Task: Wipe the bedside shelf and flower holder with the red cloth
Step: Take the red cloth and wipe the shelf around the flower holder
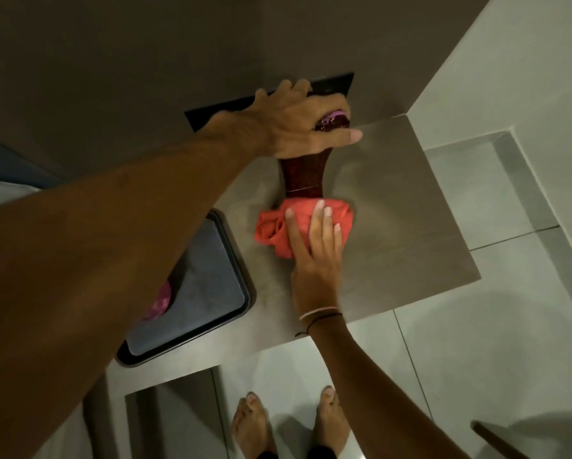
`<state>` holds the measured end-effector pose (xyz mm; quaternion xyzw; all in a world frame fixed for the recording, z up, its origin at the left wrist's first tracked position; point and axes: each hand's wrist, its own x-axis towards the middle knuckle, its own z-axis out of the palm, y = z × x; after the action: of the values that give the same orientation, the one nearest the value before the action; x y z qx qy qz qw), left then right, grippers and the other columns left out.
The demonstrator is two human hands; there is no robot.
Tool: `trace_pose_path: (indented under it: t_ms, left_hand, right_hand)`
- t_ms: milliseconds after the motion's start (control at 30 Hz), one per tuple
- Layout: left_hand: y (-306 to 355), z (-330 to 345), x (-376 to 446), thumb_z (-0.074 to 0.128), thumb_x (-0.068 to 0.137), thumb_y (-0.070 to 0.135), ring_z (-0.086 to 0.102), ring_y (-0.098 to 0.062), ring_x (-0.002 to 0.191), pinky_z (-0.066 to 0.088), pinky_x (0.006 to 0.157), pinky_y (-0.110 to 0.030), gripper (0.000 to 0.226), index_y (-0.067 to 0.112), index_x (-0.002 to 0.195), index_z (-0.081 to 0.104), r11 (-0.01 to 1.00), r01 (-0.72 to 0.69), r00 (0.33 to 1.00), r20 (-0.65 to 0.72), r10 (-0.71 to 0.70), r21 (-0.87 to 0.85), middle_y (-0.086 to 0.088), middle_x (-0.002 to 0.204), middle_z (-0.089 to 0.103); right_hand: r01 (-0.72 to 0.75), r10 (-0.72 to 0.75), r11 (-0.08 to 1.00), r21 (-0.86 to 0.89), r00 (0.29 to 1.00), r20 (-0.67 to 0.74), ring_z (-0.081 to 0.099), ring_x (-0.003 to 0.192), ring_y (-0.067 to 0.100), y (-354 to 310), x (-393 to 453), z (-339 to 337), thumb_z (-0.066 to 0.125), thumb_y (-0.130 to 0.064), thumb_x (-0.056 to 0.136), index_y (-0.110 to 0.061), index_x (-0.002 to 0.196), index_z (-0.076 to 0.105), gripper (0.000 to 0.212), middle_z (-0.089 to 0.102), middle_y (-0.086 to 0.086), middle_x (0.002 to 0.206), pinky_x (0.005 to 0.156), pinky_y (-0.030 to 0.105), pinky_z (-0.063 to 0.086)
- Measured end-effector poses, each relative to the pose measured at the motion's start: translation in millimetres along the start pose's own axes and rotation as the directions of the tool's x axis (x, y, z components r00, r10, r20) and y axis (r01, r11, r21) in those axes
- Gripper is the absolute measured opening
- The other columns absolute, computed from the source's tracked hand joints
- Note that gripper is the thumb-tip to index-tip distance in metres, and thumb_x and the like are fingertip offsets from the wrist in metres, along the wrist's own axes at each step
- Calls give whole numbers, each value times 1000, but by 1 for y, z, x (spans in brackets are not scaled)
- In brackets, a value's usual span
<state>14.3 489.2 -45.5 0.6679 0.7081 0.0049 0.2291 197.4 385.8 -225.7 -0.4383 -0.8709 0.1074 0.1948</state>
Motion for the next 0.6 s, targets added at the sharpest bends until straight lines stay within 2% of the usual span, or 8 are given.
trace_pose_path:
  t_ms: [67, 133, 200, 267, 333, 400, 433, 600]
  left_hand:
    - [1, -1, -2, 33, 84, 82, 40, -40, 132, 24, 108, -67, 65, 44, 134, 46, 1000, 7, 1000, 11, -7, -3, -19, 143, 45]
    - [1, -1, -3, 34, 85, 81, 40, -40, 133, 24, 109, -67, 63, 45, 135, 46, 1000, 18, 1000, 12, -17, -9, -19, 144, 44]
    - [2, -1, -4, 35, 87, 80, 39, -40, 133, 24, 109, -65, 62, 45, 137, 45, 1000, 25, 1000, 11, -25, -17, -19, 145, 43]
    - [1, 0, -5, 35, 87, 80, 39, -39, 134, 25, 109, -64, 62, 46, 138, 44, 999, 29, 1000, 6, -29, -17, -18, 146, 43]
    - [1, 3, -5, 34, 85, 82, 39, -39, 134, 25, 108, -64, 64, 49, 138, 43, 999, 39, 999, -5, -39, -14, -18, 146, 43]
    - [2, 6, -3, 33, 83, 84, 38, -40, 135, 24, 108, -65, 66, 49, 139, 42, 999, 33, 999, -13, -33, -12, -18, 147, 42]
    - [2, 6, -3, 33, 84, 83, 38, -41, 136, 24, 108, -66, 67, 49, 140, 42, 1000, 27, 999, -17, -27, -4, -19, 149, 42]
    - [3, 5, -4, 30, 77, 87, 37, -42, 137, 23, 109, -69, 74, 49, 138, 43, 999, 42, 999, -19, -42, -10, -18, 149, 42]
  right_hand:
    - [70, -68, 997, -15, 991, 116, 28, 150, 37, 2, -17, -10, 24, -24, 107, -25, 152, 41, 48, 35, 20, 161, 117, 60, 34]
    - [-7, -15, 992, 123, 984, 178, 33, 149, 35, 2, -36, -20, 34, -31, 97, -22, 151, 43, 55, 38, 15, 160, 113, 60, 40]
    - [-197, 183, 933, 302, 980, 74, 50, 138, 34, 5, -51, -31, 41, -25, 97, -13, 147, 49, 52, 52, 16, 151, 104, 55, 52]
    - [-337, 409, 850, 405, 907, -103, 62, 125, 39, 9, -49, -38, 48, -17, 97, -3, 140, 54, 45, 62, 22, 138, 97, 52, 55]
    - [-370, 473, 834, 409, 861, -187, 48, 139, 38, 9, -20, -39, 52, -8, 96, 0, 145, 47, 50, 51, 23, 149, 110, 56, 45]
    - [-356, 420, 878, 319, 894, -158, 27, 152, 32, -3, 16, -29, 48, -1, 94, -8, 154, 33, 62, 34, 19, 161, 122, 54, 29]
    - [-328, 373, 906, 268, 918, -135, 23, 154, 31, -12, 27, -22, 44, -4, 96, -10, 156, 29, 62, 29, 18, 163, 124, 53, 26]
    - [-253, 257, 960, 116, 966, -17, 20, 153, 37, -19, -3, 3, 19, -15, 109, -15, 156, 30, 48, 28, 21, 163, 122, 57, 27]
